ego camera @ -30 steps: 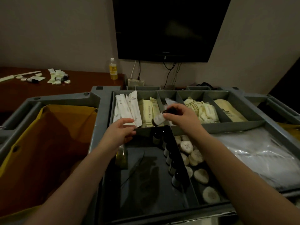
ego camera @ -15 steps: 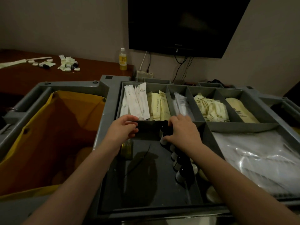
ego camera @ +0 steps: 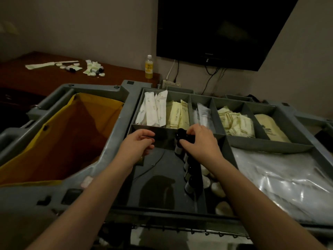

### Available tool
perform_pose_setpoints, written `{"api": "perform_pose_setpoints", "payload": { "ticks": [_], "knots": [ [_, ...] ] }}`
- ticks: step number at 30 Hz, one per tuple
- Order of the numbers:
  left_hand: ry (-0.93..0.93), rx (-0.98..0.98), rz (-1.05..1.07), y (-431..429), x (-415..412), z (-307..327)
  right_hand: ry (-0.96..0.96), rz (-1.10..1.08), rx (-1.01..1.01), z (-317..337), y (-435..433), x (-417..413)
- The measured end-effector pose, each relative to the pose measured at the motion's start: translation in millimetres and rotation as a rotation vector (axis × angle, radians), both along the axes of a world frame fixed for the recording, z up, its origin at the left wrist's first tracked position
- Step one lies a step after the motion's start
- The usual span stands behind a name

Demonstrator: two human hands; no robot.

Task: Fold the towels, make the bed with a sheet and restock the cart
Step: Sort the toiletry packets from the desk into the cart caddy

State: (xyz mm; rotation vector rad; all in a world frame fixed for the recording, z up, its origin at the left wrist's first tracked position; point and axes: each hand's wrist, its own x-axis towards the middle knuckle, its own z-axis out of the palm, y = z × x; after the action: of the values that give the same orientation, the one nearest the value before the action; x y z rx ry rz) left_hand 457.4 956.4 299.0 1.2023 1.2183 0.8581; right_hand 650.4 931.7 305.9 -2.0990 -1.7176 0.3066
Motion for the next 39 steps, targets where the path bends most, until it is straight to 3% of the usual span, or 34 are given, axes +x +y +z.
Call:
{"api": "perform_pose_setpoints", "payload": {
  "ticks": [4, 10, 14, 16, 26, 33, 39],
  "knots": [
    [0.008, 0.032, 0.107, -44.3, 0.1, 3.4, 0.246, 0.133, 0.016, 1.3, -29.3, 0.0],
    [0.044, 0.092, 0.357, -133.2, 36.9, 6.4, 0.389, 0.401, 0.016, 16.4, -91.6, 14.3],
    [0.109, -0.006, 0.442, -218.1, 67.9, -21.3, 0.452, 0.549, 0.097, 1.8, -164.0, 28.0],
    [0.175, -0.090, 0.477, -254.8, 73.2, -43.7, 0.475, 0.602, 0.026, -17.7, -204.7, 30.6],
    [0.321, -0.407, 0.692, -396.3, 35.0, -138.6, 0.123, 0.704, -0.562, -191.6, -301.6, 53.4],
    [0.371, -0.591, 1.030, -463.7, -41.9, -170.8, 0.014, 1.041, -0.839, -193.0, -271.8, -86.5],
    [0.263, -0.766, 1.239, -471.3, -132.2, -219.6, 0.135, 1.348, -0.803, -163.4, -246.6, -270.3]
  ]
}}
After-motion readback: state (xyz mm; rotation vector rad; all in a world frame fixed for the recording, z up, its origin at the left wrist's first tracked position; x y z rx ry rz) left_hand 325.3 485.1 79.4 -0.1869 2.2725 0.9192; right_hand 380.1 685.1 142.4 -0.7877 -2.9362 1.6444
